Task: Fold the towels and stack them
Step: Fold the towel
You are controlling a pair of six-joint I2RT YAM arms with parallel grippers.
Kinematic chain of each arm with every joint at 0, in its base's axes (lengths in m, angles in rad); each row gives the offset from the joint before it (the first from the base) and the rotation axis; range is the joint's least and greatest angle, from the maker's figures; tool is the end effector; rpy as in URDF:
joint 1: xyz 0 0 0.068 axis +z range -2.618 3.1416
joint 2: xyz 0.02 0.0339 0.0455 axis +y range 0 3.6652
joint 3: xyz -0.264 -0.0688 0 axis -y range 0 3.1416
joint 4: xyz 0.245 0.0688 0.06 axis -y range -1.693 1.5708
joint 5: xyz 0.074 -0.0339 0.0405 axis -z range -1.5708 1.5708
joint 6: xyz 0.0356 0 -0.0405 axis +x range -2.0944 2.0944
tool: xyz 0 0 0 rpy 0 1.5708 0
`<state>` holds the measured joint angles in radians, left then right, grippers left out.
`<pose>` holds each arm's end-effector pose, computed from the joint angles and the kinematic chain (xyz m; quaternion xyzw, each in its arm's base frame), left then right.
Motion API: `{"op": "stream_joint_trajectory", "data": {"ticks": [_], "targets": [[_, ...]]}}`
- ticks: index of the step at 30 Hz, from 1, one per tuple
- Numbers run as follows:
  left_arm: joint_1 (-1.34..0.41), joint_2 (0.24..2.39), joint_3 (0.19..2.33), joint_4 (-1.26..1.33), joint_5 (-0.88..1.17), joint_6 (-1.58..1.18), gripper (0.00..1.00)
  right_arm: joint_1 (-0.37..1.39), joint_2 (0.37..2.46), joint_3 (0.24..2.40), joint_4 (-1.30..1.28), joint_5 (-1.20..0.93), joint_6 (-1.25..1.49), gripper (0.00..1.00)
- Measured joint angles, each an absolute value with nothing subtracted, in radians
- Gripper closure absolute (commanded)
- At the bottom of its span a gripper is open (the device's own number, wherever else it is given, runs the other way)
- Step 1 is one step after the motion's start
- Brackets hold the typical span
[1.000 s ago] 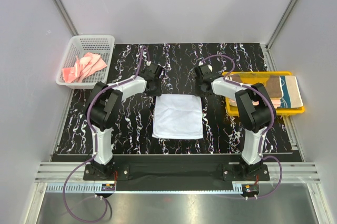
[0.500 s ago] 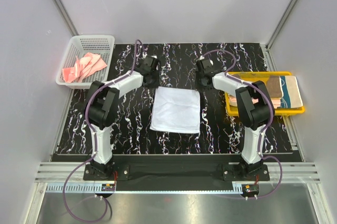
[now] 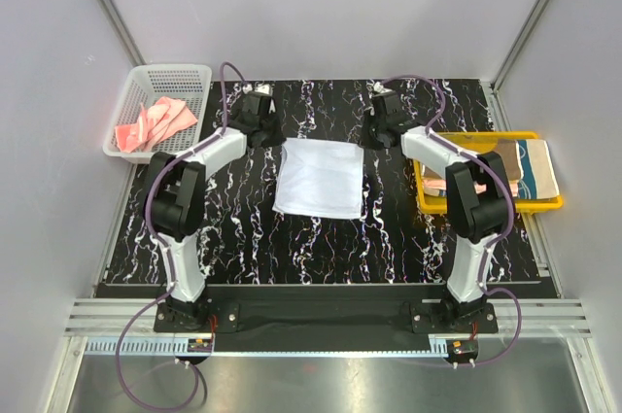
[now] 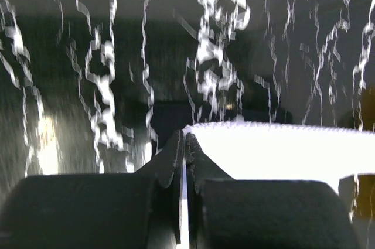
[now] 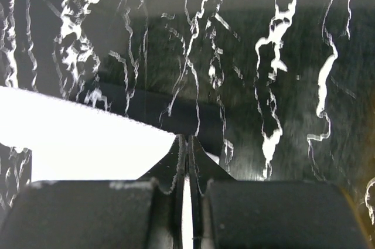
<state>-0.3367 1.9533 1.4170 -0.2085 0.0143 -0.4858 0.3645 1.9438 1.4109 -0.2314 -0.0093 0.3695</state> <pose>0.4155 -0.1460 0.2105 -0.0654 0.9136 -0.1664 0.3653 0.4080 0.1560 0.2107 0.0005 0.9198 0.1448 0.3647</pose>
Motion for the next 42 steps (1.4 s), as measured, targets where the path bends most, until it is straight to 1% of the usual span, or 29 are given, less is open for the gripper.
{"op": "stream_joint_trajectory", "data": {"ticks": [6,11,16,19,21,22,24,26,27,28,33,35,36,39,42], "targets": [[-0.347,1.825,1.235,-0.159,0.047,-0.525,1.00,0.366,1.808,1.280,-0.209,-0.044,0.369,0.98],[-0.348,1.757,1.127,-0.117,0.067,-0.542,1.00,0.387,1.698,1.173,-0.187,-0.055,0.371,0.98],[-0.348,1.751,1.107,-0.102,0.073,-0.548,1.00,0.408,1.666,1.138,-0.183,-0.047,0.371,0.97],[-0.348,1.758,1.137,-0.102,0.076,-0.548,1.00,0.408,1.668,1.142,-0.183,-0.034,0.369,0.97],[-0.347,1.786,1.197,-0.109,0.080,-0.547,0.91,0.408,1.683,1.164,-0.186,-0.012,0.367,0.97],[-0.347,1.805,1.235,-0.107,0.082,-0.545,0.84,0.408,1.699,1.182,-0.187,-0.002,0.365,0.97],[-0.346,1.845,1.308,-0.103,0.085,-0.542,0.74,0.407,1.733,1.223,-0.184,0.016,0.360,0.97],[-0.345,1.872,1.354,-0.097,0.089,-0.541,0.66,0.407,1.769,1.259,-0.181,0.027,0.355,0.97],[-0.345,1.880,1.365,-0.096,0.091,-0.540,0.64,0.407,1.785,1.273,-0.181,0.031,0.353,0.97],[-0.345,1.883,1.368,-0.094,0.093,-0.540,0.64,0.407,1.800,1.284,-0.181,0.035,0.351,0.97],[-0.346,1.880,1.354,-0.103,0.104,-0.542,0.72,0.407,1.856,1.314,-0.181,0.043,0.339,0.98],[-0.355,1.867,1.319,-0.106,0.102,-0.544,0.73,0.407,1.864,1.315,-0.181,0.044,0.335,0.97],[-0.359,1.861,1.305,-0.112,0.101,-0.543,0.76,0.407,1.866,1.315,-0.181,0.044,0.332,0.98],[-0.390,1.854,1.276,-0.139,0.086,-0.542,0.80,0.407,1.866,1.315,-0.181,0.044,0.329,0.98],[-0.428,1.861,1.274,-0.160,0.074,-0.542,0.81,0.407,1.866,1.315,-0.181,0.043,0.328,0.98]]}}
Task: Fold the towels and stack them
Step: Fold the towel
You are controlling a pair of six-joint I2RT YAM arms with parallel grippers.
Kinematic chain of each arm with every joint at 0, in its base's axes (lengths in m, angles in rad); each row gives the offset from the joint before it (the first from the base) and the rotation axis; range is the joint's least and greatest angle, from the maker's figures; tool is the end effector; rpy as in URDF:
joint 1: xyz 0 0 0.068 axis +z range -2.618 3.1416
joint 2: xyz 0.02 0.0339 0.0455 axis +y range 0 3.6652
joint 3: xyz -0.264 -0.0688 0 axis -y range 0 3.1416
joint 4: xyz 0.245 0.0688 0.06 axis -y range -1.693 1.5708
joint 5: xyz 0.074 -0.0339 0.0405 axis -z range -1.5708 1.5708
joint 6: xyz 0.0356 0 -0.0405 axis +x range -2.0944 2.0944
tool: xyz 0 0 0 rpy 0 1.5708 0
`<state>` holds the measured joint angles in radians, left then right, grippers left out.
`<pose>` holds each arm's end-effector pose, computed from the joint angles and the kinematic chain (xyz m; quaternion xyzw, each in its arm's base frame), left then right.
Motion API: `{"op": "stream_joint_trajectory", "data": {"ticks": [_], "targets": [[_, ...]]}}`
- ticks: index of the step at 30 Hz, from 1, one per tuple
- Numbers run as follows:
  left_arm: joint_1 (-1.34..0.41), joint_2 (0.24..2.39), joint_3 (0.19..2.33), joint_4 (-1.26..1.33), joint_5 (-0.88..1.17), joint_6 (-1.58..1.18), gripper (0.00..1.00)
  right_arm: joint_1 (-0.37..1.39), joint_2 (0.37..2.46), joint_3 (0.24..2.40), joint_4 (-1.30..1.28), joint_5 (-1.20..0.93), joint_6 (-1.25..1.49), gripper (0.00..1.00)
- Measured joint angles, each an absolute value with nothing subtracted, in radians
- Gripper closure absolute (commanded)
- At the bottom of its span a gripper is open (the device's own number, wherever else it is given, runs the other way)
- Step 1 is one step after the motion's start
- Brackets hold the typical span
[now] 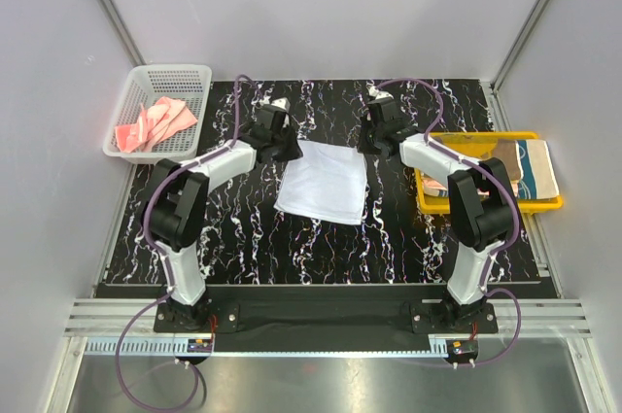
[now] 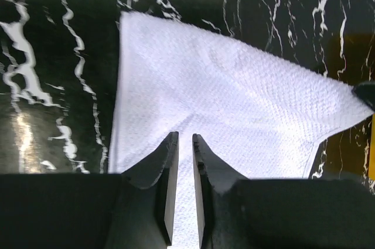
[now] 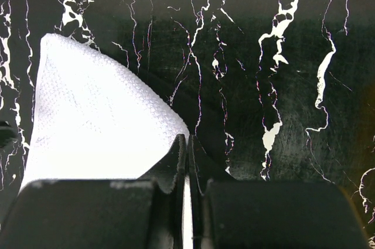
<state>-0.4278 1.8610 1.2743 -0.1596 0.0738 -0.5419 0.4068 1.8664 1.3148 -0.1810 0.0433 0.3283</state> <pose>0.3749 -0.1738 0.2064 -0.0374 0.9150 -0.2165 0.3385 0.3849 0.1642 0.2155 -0.0270 0.9129 0.1277 0.3868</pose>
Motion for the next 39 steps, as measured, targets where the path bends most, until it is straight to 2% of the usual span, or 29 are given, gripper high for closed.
{"op": "stream_joint_trajectory", "data": {"ticks": [9,15,24,26,32,39], "targets": [[-0.438,2.004,1.295,-0.203,0.010,-0.553,0.86,0.407,1.843,1.295,-0.178,0.034,0.329,0.98],[-0.434,2.021,1.317,-0.200,-0.019,-0.580,0.89,0.424,1.759,1.234,-0.176,0.024,0.329,0.99],[-0.416,2.010,1.275,-0.143,-0.029,-0.673,0.87,0.524,1.561,1.047,-0.138,0.015,0.329,0.99],[-0.406,1.995,1.242,-0.107,-0.024,-0.698,0.82,0.534,1.527,0.997,-0.121,0.010,0.334,0.99],[-0.368,1.944,1.160,-0.054,0.009,-0.759,0.77,0.537,1.510,0.897,-0.079,0.006,0.355,0.99],[-0.320,1.881,1.098,-0.036,0.052,-0.797,0.77,0.538,1.514,0.865,-0.044,0.006,0.367,0.99]]}}
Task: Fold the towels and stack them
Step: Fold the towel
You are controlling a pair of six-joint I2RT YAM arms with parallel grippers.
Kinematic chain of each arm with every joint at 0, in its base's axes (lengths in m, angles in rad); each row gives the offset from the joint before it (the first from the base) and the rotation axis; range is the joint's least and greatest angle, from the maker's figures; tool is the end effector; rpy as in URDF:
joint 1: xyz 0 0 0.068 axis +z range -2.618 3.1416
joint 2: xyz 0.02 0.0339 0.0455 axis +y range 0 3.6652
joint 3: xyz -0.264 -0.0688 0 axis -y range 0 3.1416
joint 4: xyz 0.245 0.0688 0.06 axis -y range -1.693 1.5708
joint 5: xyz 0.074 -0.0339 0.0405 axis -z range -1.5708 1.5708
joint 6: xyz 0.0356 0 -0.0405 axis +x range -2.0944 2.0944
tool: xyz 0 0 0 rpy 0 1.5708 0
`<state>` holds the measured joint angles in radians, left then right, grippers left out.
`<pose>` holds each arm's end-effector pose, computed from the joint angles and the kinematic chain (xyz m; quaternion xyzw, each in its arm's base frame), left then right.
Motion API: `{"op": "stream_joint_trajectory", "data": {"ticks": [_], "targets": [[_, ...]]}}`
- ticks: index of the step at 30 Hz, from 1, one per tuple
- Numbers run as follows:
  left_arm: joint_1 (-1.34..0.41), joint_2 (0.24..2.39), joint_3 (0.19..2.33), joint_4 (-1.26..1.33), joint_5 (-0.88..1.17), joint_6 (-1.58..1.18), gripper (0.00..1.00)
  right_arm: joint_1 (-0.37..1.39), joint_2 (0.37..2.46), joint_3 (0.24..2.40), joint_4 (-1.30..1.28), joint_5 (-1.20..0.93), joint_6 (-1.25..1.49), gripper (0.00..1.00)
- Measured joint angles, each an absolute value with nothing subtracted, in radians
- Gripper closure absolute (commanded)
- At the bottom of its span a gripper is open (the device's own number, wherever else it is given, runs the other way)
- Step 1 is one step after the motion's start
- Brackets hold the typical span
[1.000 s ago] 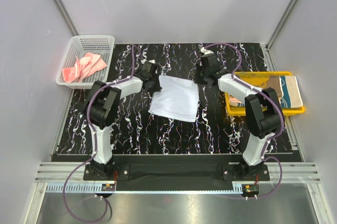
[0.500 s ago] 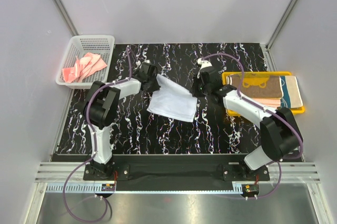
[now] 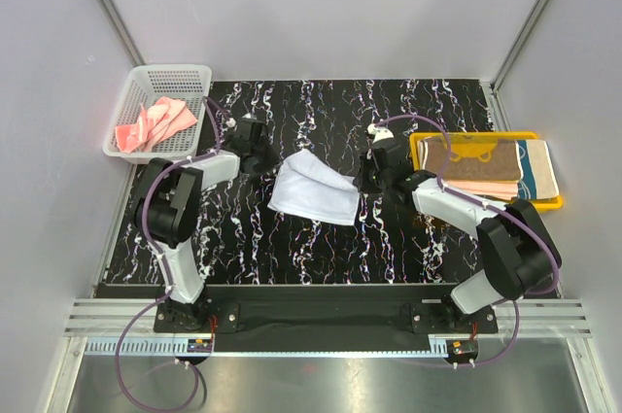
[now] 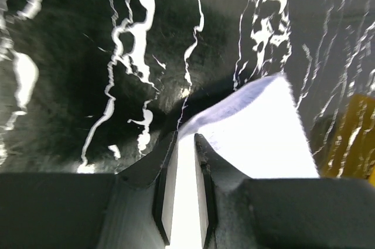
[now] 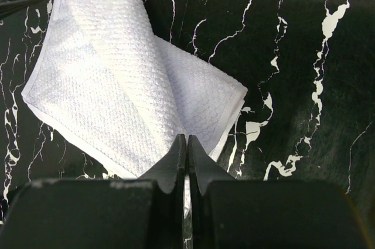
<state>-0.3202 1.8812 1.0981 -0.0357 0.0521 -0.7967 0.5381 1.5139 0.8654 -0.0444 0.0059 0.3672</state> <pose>0.3710 -0.1250 0.1546 -0.2101 0.9058 -0.2151 0.2985 0.2756 0.1642 0.2069 -0.0760 0.9020 0.1835 0.3834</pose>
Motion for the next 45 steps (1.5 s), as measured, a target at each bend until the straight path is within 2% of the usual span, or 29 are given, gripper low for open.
{"op": "stream_joint_trajectory", "data": {"ticks": [5,7,13,19,37,39,41,45], "targets": [[-0.305,1.810,1.094,-0.050,0.067,-0.797,0.80,0.539,1.526,0.865,-0.022,0.006,0.371,0.99],[-0.306,1.769,1.079,-0.053,0.078,-0.795,0.85,0.539,1.526,0.865,-0.018,0.004,0.370,0.99],[-0.310,1.702,0.980,-0.043,0.115,-0.791,0.87,0.553,1.525,0.865,-0.012,-0.012,0.367,0.99],[-0.316,1.708,0.873,-0.042,0.138,-0.790,0.89,0.611,1.509,0.854,-0.011,-0.009,0.358,0.99],[-0.323,1.739,0.868,0.002,0.150,-0.790,0.91,0.672,1.448,0.716,-0.012,0.052,0.360,0.98],[-0.323,1.739,0.868,0.002,0.150,-0.790,0.91,0.678,1.436,0.704,-0.012,0.052,0.362,0.89],[-0.323,1.739,0.868,0.002,0.150,-0.790,0.91,0.683,1.428,0.694,-0.010,0.051,0.364,0.85],[-0.323,1.742,0.868,0.005,0.151,-0.790,0.91,0.688,1.437,0.690,-0.007,0.035,0.363,0.71]]}}
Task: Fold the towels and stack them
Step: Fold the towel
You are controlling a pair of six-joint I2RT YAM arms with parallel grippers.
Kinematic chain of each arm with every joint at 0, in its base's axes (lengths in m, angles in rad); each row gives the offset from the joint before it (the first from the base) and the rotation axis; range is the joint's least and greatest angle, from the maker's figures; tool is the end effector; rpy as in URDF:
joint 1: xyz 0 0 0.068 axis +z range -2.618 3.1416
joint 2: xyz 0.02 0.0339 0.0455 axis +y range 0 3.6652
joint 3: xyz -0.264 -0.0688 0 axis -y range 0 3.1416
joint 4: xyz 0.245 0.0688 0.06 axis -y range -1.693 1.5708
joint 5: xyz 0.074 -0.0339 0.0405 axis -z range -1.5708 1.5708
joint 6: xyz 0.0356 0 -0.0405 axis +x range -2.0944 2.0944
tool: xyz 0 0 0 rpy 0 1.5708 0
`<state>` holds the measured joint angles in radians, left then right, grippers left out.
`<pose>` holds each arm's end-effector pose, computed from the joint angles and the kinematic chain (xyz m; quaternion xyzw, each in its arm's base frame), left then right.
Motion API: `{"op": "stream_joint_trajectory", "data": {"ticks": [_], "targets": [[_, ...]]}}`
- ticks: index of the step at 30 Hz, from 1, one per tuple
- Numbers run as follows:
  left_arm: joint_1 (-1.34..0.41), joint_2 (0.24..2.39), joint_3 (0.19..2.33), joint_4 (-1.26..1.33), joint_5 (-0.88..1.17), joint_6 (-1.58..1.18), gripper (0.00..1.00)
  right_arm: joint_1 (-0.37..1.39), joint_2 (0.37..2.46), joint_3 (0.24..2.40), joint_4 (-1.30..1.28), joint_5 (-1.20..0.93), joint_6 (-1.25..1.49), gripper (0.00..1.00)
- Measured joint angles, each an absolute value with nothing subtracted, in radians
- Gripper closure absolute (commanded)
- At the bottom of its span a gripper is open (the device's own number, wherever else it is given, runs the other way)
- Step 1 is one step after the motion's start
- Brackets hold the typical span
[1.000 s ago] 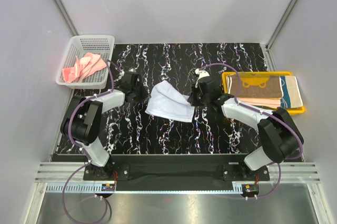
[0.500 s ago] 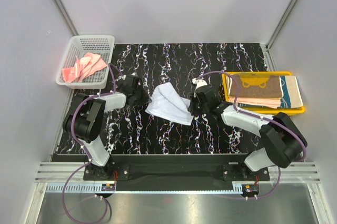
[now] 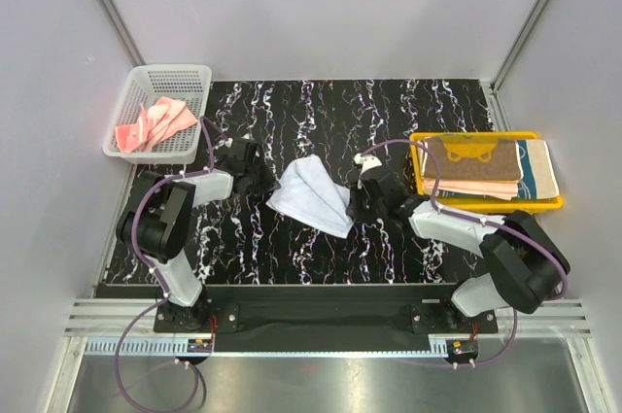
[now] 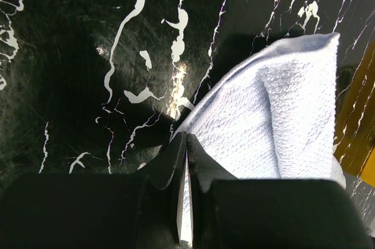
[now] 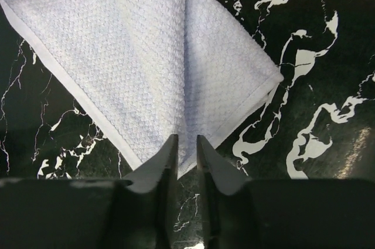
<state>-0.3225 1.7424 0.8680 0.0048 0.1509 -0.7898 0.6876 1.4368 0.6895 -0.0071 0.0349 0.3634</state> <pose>0.3196 -0.1124 0.1407 -0.1916 0.9170 -0.2409 0.2535 0.2211 0.1800 0.1776 -0.1413 0.9068 0.1852 0.3514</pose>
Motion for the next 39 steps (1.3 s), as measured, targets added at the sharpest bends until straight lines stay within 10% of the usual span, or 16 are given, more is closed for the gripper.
{"op": "stream_joint_trajectory", "data": {"ticks": [14,28,39], "targets": [[-0.323,1.744,0.879,-0.007,0.154,-0.774,0.91,0.686,1.489,0.949,-0.157,0.082,0.316,0.58],[-0.323,1.789,0.932,-0.014,0.170,-0.768,0.91,0.506,2.062,1.434,-0.172,-0.206,0.311,0.45],[-0.323,1.791,0.936,-0.020,0.173,-0.768,0.91,0.503,2.128,1.485,-0.170,-0.309,0.363,0.63]]}}
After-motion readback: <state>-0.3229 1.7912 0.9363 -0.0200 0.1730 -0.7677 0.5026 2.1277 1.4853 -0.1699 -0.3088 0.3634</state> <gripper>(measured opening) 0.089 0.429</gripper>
